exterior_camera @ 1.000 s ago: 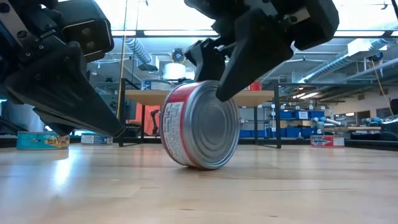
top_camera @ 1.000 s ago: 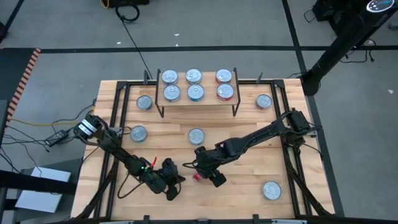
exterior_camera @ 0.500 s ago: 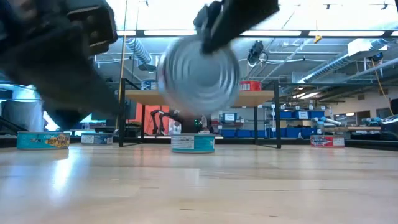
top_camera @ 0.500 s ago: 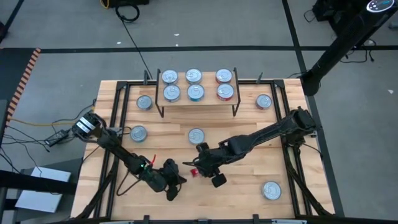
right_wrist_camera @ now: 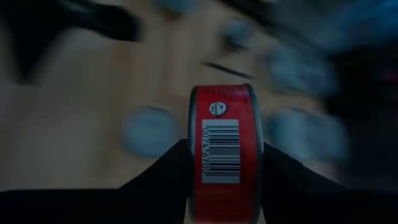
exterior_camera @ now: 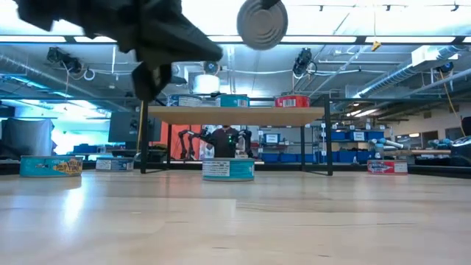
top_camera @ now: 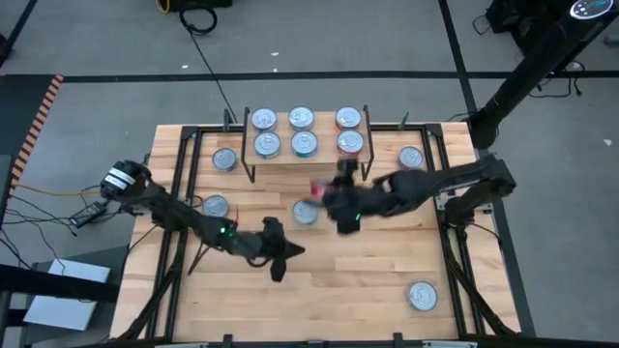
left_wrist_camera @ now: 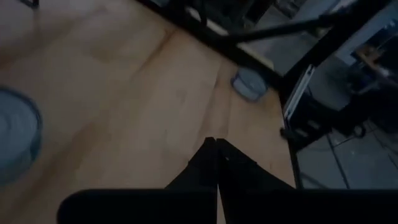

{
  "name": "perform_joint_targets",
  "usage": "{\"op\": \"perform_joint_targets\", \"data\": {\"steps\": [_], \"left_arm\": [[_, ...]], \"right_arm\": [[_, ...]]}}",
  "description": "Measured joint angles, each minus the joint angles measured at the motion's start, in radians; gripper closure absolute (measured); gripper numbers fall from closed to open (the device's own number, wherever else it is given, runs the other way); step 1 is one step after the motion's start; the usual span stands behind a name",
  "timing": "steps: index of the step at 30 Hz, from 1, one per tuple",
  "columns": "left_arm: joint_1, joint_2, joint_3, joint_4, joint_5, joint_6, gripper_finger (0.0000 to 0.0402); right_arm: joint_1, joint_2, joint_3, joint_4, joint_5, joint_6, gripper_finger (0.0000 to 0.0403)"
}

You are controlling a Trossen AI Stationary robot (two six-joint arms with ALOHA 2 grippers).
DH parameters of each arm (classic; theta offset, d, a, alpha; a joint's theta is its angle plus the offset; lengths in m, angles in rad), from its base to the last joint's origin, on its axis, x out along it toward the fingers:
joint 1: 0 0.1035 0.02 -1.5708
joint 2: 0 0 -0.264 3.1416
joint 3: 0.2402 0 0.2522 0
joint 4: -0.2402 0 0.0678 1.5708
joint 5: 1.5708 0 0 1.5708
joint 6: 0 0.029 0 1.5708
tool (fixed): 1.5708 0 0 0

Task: Stack canned seafood by type on shelf
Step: Stack the red tuna can on top of the other red tuna can on the shelf

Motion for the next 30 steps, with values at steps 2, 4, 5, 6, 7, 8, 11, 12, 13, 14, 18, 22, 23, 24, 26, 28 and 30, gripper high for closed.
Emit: {"op": "perform_joint_targets", "data": {"steps": [2,4,5,6,7,8,11,12,13,14,18,22,23,24,26,28,30], "left_arm": [[0.033,-0.015,0.0,0.006,0.014,0.013,0.0398],[0.066,-0.026,0.0,0.008,0.015,0.024,0.0398],[0.083,-0.03,0.0,0.006,0.016,0.033,0.0398],[0.101,-0.032,0.0,0.008,0.016,0.035,0.0398],[0.119,-0.035,0.0,0.009,0.016,0.036,0.0398],[0.137,-0.036,0.0,0.015,0.016,0.036,0.0398],[0.189,-0.036,0.0,0.036,0.016,0.037,0.0398],[0.206,-0.036,0.0,0.038,0.016,0.036,0.0398],[0.221,-0.036,0.0,0.038,0.016,0.036,0.0398],[0.236,-0.036,0.0,0.04,0.016,0.035,0.0398],[0.289,-0.036,0.0,0.051,0.026,0.035,0.0398],[0.344,-0.038,0.0,0.052,0.117,0.041,0.0398],[0.357,-0.042,0.0,0.048,0.14,0.057,0.0398],[0.37,-0.044,0.0,0.047,0.158,0.068,0.0398],[0.394,-0.05,0.0,0.048,0.186,0.089,0.0398],[0.418,-0.059,0.0,0.042,0.21,0.109,0.0398],[0.439,-0.061,0.0,0.048,0.236,0.115,0.0398]], "right_arm": [[-0.039,-0.038,0.001,-0.005,0.072,-0.069,0.0252],[-0.089,-0.069,0.001,-0.002,0.116,-0.143,0.0252],[-0.119,-0.083,0.001,0.001,0.124,-0.181,0.0252],[-0.149,-0.096,0.001,0.006,0.124,-0.213,0.0252],[-0.183,-0.109,0.001,0.014,0.123,-0.246,0.0252],[-0.217,-0.12,0.001,0.026,0.117,-0.282,0.0252],[-0.329,-0.154,-0.024,0.107,0.076,-0.396,0.0252],[-0.367,-0.162,-0.037,0.137,0.04,-0.429,0.0252],[-0.408,-0.169,-0.051,0.168,0.002,-0.461,0.0252],[-0.445,-0.172,-0.067,0.2,-0.032,-0.493,0.0252],[-0.569,-0.162,-0.133,0.272,-0.095,-0.605,0.0252],[-0.651,-0.128,-0.198,0.294,-0.147,-0.647,0.0252],[-0.664,-0.12,-0.215,0.308,-0.151,-0.66,0.0252],[-0.673,-0.112,-0.233,0.326,-0.152,-0.67,0.0252],[-0.686,-0.108,-0.263,0.354,-0.156,-0.679,0.0252],[-0.693,-0.111,-0.299,0.391,-0.156,-0.68,0.0252],[-0.694,-0.11,-0.321,0.403,-0.141,-0.67,0.0252]]}}
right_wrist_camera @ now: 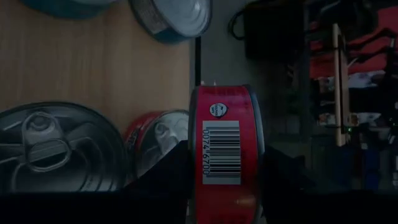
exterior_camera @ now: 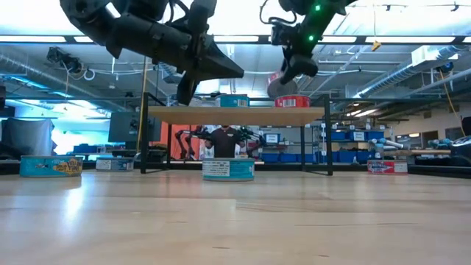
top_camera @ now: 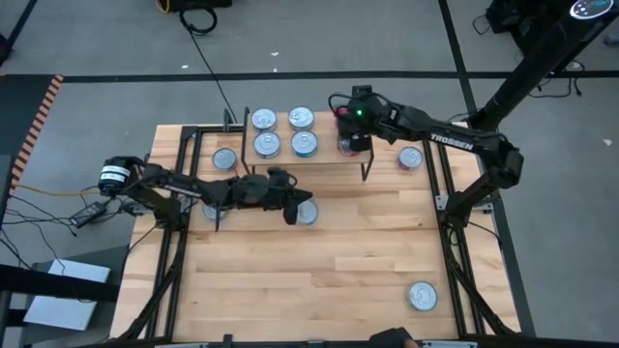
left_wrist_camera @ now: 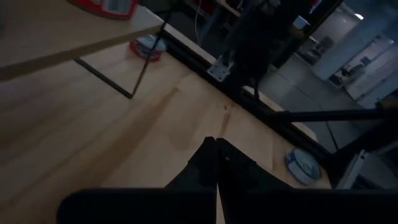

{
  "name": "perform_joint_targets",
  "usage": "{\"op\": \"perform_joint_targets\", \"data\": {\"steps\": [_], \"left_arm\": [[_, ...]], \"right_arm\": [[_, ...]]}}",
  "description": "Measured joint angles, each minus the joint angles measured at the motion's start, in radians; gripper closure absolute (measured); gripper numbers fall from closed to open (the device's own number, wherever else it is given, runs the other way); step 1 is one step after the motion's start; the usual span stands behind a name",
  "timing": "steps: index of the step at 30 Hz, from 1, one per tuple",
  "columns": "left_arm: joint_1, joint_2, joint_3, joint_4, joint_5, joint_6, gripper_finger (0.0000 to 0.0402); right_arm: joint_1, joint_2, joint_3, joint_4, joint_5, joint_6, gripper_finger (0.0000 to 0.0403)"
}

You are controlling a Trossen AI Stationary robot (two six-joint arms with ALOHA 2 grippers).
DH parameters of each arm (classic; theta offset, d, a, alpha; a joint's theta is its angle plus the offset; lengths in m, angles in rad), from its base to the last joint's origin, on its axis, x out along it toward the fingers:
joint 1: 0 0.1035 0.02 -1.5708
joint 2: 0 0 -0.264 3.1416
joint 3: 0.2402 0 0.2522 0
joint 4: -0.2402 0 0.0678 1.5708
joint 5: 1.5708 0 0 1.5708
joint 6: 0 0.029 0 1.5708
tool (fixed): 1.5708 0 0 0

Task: Stack canned seafood by type on shelf
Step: Stack the red tuna can on top of the other red tuna can on the shelf

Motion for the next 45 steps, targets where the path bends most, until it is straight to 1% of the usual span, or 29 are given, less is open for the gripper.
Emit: {"op": "perform_joint_targets", "data": {"steps": [6,9,12,29,34,38,41,45], "left_arm": [[0.047,-0.005,0.0,-0.007,0.095,0.027,0.0398],[0.067,-0.005,0.0,-0.01,0.116,0.032,0.0398],[0.075,-0.005,0.0,-0.013,0.119,0.032,0.0398],[0.086,-0.005,0.0,-0.016,0.124,0.049,0.0398],[0.086,-0.005,0.0,-0.016,0.124,0.048,0.0398],[0.086,-0.005,0.0,-0.025,0.124,0.044,0.0398],[0.086,-0.005,0.0,-0.025,0.124,0.044,0.0399],[0.086,-0.005,0.0,-0.028,0.127,0.044,0.0399]], "right_arm": [[-0.019,-0.001,-0.002,0.006,-0.017,0.031,0.0252],[-0.041,-0.001,-0.002,0.002,-0.042,0.061,0.0251],[-0.062,-0.001,-0.002,0.0,-0.081,0.079,0.0251],[-0.123,-0.001,-0.002,0.004,-0.152,0.078,0.0248],[-0.148,-0.001,-0.015,0.028,-0.197,0.068,0.0248],[-0.156,-0.002,-0.044,0.06,-0.213,0.048,0.0248],[-0.156,-0.005,-0.065,0.073,-0.205,0.042,0.0247],[-0.155,-0.006,-0.068,0.076,-0.203,0.081,0.0233]]}}
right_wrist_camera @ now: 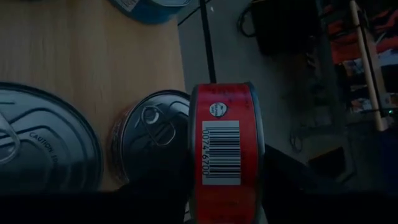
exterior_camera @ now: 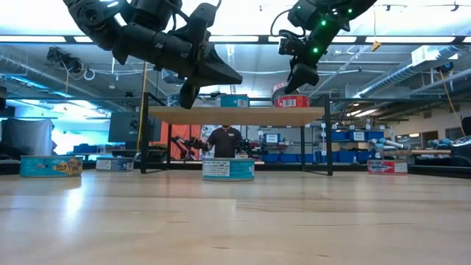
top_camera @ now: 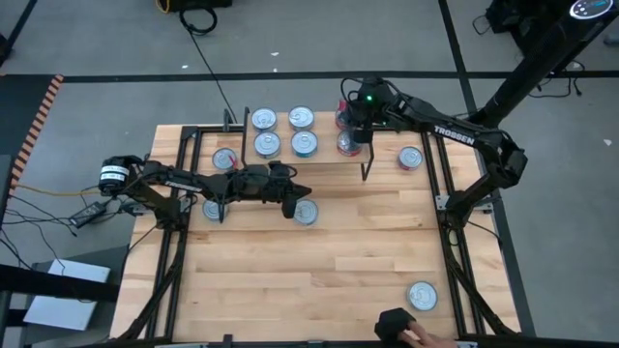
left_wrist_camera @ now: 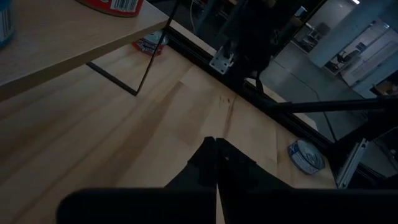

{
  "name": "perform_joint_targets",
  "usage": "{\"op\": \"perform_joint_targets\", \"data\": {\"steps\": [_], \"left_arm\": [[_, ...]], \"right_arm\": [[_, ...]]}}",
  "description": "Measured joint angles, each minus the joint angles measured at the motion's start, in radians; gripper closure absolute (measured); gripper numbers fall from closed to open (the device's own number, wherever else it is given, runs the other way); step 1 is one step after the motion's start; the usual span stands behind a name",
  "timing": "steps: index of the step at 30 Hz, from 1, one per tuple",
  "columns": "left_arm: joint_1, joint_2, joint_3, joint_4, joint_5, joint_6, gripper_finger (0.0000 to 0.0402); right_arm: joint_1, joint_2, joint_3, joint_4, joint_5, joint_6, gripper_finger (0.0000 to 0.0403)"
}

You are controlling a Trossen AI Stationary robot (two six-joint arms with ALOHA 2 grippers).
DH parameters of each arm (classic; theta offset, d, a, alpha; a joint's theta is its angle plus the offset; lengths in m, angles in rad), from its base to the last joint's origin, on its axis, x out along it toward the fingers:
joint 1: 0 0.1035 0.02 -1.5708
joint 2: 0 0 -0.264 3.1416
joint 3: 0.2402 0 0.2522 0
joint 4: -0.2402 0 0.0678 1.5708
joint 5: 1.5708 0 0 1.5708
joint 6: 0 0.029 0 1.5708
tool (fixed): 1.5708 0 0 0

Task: Stack canned seafood by type on shelf
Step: Stack the red tuna can on top of the other red tuna can on the shelf

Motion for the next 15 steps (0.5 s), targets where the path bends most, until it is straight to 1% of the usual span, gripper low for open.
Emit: {"op": "perform_joint_targets", "data": {"steps": [4,9,15], "left_arm": [[0.0,0.0,0.0,0.0,0.005,0.0,0.0399],[0.0,0.0,0.0,0.0,0.017,-0.001,0.0399],[0.0,0.0,0.0,0.006,0.02,-0.002,0.0399]], "right_arm": [[0.001,0.005,-0.002,-0.016,-0.021,0.009,0.0202],[0.001,0.005,0.001,-0.029,-0.048,0.069,0.0166],[0.001,0.005,0.001,-0.073,-0.053,0.098,0.014]]}}
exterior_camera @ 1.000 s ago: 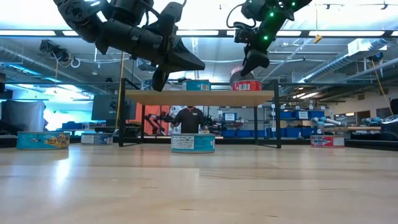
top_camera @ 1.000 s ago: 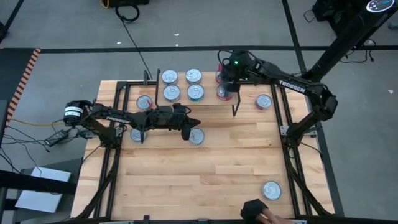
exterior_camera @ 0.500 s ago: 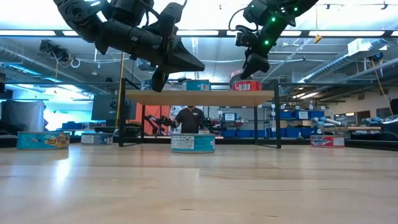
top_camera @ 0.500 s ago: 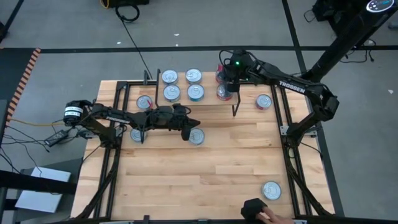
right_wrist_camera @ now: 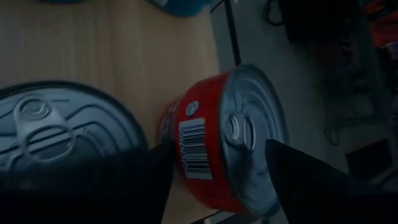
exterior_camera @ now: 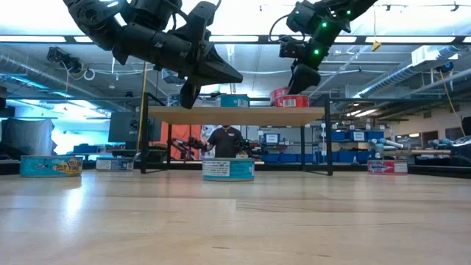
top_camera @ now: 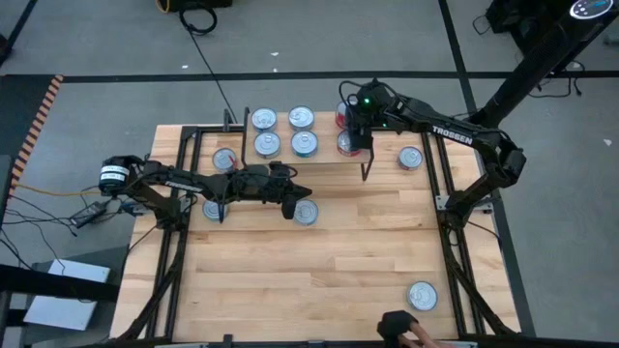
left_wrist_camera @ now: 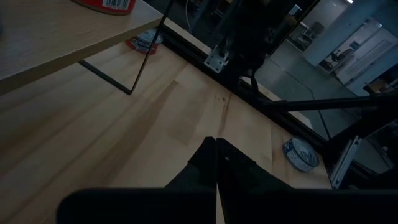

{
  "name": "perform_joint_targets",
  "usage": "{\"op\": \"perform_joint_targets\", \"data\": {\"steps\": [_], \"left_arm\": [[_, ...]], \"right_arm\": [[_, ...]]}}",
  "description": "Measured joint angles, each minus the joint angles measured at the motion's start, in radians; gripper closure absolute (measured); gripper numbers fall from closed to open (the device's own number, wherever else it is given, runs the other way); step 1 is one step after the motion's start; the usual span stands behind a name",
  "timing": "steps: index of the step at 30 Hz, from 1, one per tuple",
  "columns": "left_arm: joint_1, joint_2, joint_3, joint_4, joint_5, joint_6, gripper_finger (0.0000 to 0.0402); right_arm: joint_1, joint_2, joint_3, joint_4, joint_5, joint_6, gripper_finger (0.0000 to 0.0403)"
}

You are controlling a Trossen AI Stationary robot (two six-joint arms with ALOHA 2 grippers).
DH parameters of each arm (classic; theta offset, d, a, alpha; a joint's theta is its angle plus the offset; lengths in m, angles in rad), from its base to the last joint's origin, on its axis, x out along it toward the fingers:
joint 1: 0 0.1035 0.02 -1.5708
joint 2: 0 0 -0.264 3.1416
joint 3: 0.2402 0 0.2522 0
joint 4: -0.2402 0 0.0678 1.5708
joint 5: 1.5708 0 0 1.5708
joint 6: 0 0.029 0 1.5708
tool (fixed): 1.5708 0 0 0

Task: Stack canned seafood by type on shelf
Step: Stack the red tuna can on top of the other red tuna can on the shelf, then stack the yellow-blue tuna can on top of the other yellow-blue can on the shelf

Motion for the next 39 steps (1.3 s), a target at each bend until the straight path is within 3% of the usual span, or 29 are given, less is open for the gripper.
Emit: {"op": "perform_joint_targets", "data": {"steps": [9,24,31,36,39], "left_arm": [[0.0,0.0,0.0,-0.001,0.014,-0.015,0.0399],[0.0,-0.001,0.0,-0.002,0.039,-0.015,0.0399],[0.015,-0.066,0.0,-0.058,0.046,0.039,0.0399],[0.052,-0.143,0.0,-0.101,0.07,0.09,0.0399],[0.076,-0.181,0.001,-0.145,0.113,0.133,0.0399]], "right_arm": [[0.002,0.0,0.002,-0.028,0.023,0.015,0.0141],[0.014,-0.025,0.014,-0.034,0.035,0.103,0.0185],[0.069,-0.119,0.08,-0.102,0.009,0.301,0.0268],[0.124,-0.175,0.07,-0.143,-0.153,0.573,0.0353],[0.179,-0.193,0.025,-0.086,-0.25,0.649,0.0392]]}}
